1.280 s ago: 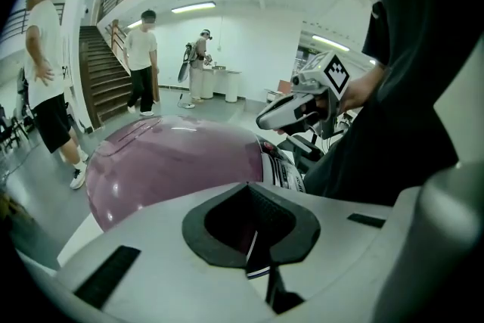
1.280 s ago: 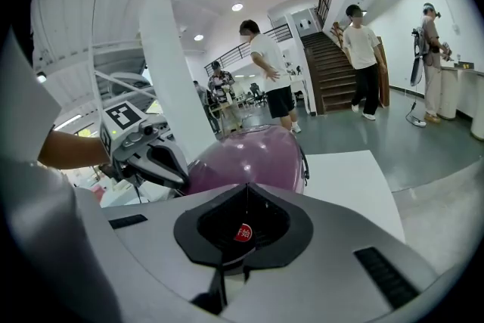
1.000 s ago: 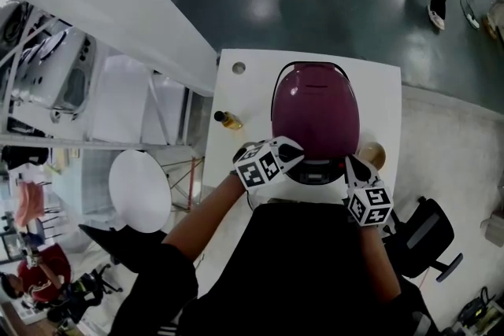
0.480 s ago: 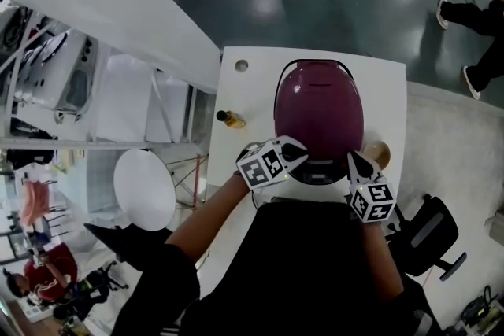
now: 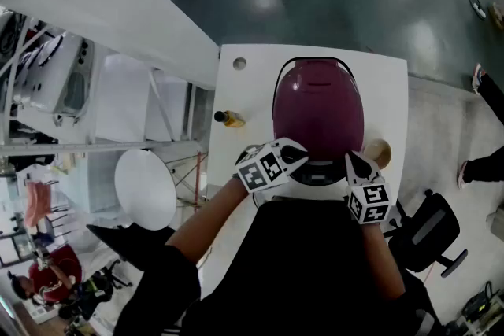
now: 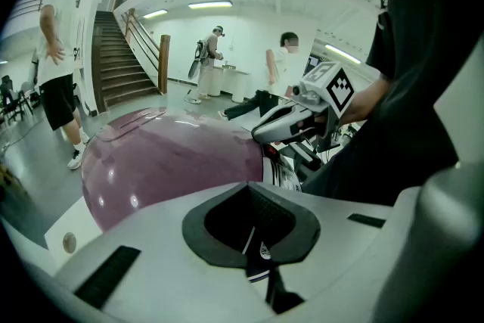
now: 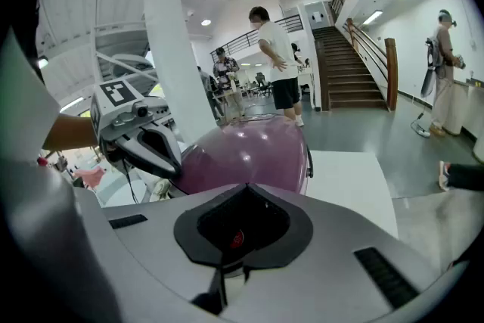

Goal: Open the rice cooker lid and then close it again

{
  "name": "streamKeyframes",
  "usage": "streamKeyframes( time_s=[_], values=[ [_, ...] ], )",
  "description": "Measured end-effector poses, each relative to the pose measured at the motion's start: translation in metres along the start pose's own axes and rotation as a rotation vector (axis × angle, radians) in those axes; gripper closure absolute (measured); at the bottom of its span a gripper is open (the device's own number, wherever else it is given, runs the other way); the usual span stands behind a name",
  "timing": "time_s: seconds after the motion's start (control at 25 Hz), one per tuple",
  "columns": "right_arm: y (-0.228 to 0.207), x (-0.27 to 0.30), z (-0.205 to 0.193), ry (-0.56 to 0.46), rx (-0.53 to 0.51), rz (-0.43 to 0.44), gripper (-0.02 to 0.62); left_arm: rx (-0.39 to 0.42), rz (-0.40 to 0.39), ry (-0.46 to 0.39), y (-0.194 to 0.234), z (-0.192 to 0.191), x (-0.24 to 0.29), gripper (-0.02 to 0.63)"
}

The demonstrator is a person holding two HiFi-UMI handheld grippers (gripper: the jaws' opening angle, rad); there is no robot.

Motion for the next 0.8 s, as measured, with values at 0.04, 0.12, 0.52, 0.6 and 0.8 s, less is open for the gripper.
streamKeyframes(
  time_s=[0.04, 0.12, 0.52, 0.6, 0.8],
  values=[
    [0.000, 0.000, 0.001, 0.006, -0.014, 0.000, 0.595, 0.000, -0.002, 0.001, 0.000, 0.000, 0.001, 0.604],
    [0.001, 0.000, 0.001, 0.010, -0.024, -0.001, 0.595, 0.004, -0.003, 0.002, -0.001, 0.000, 0.002, 0.604],
    [-0.001, 0.001, 0.000, 0.001, 0.001, 0.009, 0.595, -0.061, -0.016, -0.050, 0.002, -0.005, -0.002, 0.603],
    [0.000, -0.002, 0.004, -0.014, -0.029, 0.035, 0.594, -0.114, -0.018, -0.119, 0.005, -0.005, -0.006, 0.603],
    [0.023, -0.020, 0.019, -0.099, -0.066, 0.086, 0.594, -0.254, 0.072, -0.353, -0.008, -0.010, -0.037, 0.603]
  ],
)
Point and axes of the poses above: the fingertips, and each gripper's own axes: x forward along the fingers, y to its left, z out of its top, the point moved 9 cm from there along -x, backward along the fingers, and after that the axes turned 13 degrees about -y, right-handed, at the moved point
